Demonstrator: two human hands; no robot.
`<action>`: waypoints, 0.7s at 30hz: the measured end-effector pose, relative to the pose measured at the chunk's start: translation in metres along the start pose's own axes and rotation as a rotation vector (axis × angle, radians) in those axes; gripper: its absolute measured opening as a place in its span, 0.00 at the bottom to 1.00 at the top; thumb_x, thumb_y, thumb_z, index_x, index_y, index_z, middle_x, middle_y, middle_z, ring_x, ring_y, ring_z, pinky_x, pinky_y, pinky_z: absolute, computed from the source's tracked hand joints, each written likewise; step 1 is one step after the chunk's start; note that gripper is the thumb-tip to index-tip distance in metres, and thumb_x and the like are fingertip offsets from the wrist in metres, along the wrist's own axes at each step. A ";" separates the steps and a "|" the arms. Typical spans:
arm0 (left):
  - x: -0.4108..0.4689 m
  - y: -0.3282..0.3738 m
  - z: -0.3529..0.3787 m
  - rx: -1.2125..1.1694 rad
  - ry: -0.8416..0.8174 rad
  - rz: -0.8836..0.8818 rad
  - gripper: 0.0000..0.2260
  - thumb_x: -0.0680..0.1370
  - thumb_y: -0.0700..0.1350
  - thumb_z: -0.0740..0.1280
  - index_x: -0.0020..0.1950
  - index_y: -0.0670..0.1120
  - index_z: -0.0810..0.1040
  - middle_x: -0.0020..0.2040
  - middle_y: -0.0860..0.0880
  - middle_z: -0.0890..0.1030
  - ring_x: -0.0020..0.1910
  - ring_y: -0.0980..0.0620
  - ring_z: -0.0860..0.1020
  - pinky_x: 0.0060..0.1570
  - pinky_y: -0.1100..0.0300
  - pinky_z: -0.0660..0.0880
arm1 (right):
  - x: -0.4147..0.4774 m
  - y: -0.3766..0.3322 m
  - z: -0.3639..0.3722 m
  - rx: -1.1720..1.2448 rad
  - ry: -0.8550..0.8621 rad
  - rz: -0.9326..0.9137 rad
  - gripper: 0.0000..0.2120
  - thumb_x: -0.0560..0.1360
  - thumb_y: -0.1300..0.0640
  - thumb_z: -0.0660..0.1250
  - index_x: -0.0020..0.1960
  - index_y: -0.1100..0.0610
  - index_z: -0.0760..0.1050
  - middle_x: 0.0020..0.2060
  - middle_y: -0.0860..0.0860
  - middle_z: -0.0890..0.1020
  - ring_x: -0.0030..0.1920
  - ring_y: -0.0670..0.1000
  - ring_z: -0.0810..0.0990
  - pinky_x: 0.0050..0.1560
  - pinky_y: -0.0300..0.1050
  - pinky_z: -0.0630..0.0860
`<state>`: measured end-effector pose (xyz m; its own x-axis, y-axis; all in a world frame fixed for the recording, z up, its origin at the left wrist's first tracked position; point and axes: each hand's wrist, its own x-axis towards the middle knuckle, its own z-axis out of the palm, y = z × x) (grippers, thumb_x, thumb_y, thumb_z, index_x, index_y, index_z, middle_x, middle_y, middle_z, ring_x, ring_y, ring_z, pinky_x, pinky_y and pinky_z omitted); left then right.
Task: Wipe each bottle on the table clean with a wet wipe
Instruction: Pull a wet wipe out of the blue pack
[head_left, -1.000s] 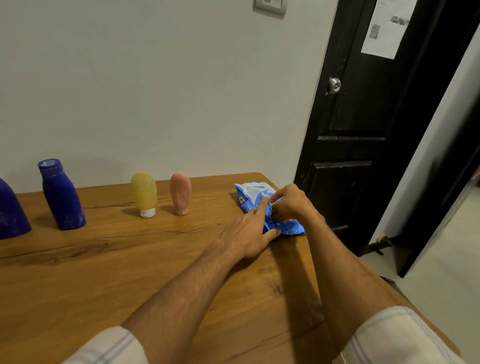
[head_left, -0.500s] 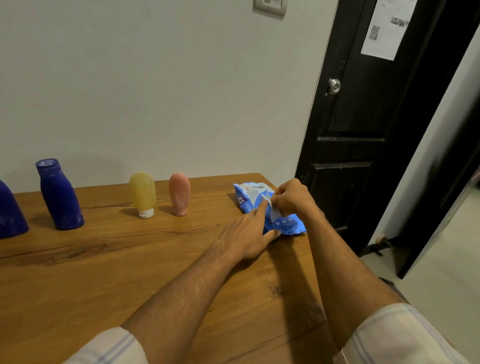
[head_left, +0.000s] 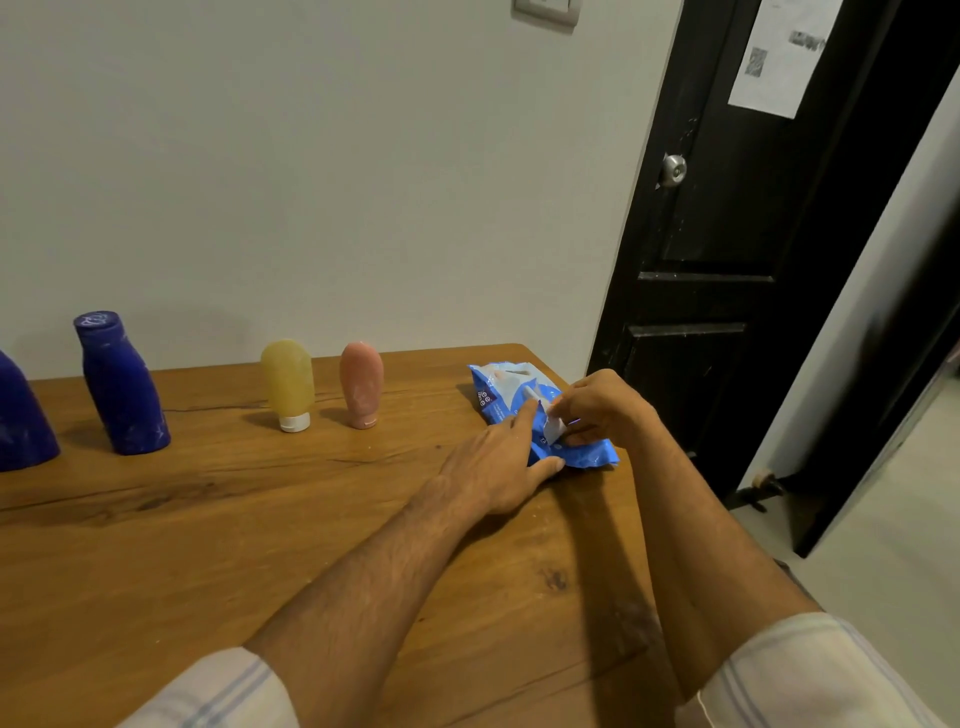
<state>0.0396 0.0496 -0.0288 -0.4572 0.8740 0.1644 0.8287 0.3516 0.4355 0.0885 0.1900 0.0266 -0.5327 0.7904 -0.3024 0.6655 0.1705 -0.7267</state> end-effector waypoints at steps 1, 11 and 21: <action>0.000 0.000 0.000 -0.001 -0.001 0.001 0.38 0.79 0.61 0.60 0.80 0.49 0.43 0.77 0.45 0.62 0.71 0.46 0.69 0.68 0.50 0.68 | 0.001 0.000 0.000 0.005 -0.002 -0.002 0.12 0.73 0.63 0.71 0.54 0.65 0.75 0.48 0.60 0.81 0.43 0.57 0.83 0.33 0.45 0.80; 0.004 -0.001 0.000 -0.010 0.011 0.010 0.37 0.79 0.61 0.61 0.80 0.49 0.46 0.78 0.45 0.62 0.73 0.46 0.66 0.70 0.50 0.66 | 0.001 0.004 0.002 -0.030 0.126 -0.174 0.09 0.69 0.61 0.75 0.46 0.65 0.78 0.43 0.60 0.82 0.40 0.54 0.83 0.40 0.44 0.82; 0.009 0.002 0.001 0.099 -0.101 -0.017 0.34 0.79 0.64 0.56 0.80 0.54 0.47 0.80 0.44 0.51 0.78 0.43 0.54 0.73 0.44 0.58 | 0.003 0.004 -0.001 -0.017 0.191 -0.242 0.03 0.76 0.64 0.66 0.45 0.63 0.77 0.45 0.58 0.81 0.39 0.53 0.83 0.38 0.43 0.82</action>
<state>0.0374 0.0587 -0.0278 -0.4404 0.8954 0.0659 0.8514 0.3933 0.3470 0.0902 0.1940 0.0230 -0.5701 0.8216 0.0012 0.5403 0.3761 -0.7527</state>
